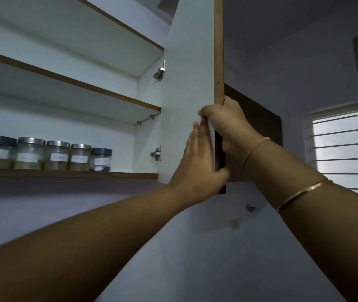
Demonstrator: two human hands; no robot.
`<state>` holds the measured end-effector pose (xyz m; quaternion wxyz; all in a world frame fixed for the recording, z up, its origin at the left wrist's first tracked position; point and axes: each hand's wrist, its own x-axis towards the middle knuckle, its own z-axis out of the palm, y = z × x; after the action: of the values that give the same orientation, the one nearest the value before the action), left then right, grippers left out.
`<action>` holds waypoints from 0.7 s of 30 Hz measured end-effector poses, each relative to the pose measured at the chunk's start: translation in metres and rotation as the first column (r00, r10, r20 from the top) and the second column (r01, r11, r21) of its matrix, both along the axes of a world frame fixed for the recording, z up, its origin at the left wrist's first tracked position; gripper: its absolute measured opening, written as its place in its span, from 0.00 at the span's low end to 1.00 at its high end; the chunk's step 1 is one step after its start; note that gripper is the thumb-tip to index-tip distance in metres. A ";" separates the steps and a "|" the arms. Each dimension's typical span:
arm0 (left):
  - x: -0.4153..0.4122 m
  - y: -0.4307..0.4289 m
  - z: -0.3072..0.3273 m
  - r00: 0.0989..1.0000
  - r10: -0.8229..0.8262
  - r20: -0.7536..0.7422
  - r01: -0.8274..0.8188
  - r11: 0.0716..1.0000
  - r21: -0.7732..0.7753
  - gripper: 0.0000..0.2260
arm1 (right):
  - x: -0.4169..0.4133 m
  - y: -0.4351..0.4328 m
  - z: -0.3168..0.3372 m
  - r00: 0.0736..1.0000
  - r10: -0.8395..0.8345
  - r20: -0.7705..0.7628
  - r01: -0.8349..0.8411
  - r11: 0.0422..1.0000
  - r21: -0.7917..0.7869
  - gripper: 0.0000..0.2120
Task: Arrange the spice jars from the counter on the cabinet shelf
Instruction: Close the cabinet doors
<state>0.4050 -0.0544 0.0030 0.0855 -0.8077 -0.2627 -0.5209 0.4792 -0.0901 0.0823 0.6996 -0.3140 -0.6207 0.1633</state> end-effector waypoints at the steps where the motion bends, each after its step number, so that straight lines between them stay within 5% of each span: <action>1: -0.013 -0.004 0.001 1.000 -0.030 -0.001 0.030 1.000 -0.001 0.43 | -0.013 -0.002 0.000 1.000 -0.022 0.007 0.022 1.000 0.005 0.07; 6: -0.074 -0.020 0.000 0.992 -0.118 0.042 0.118 0.993 0.017 0.38 | -0.074 -0.004 -0.001 0.997 -0.073 0.034 0.071 0.996 0.044 0.13; 21: -0.207 -0.019 -0.008 0.994 0.053 0.095 -0.058 0.997 0.044 0.27 | -0.212 0.015 -0.004 0.951 -0.227 0.210 0.212 0.973 0.092 0.34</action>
<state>0.1983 -0.0736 -0.0053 0.1064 -0.7724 -0.2766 -0.5617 0.2674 -0.0746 0.0788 0.6510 -0.3730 -0.6605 0.0273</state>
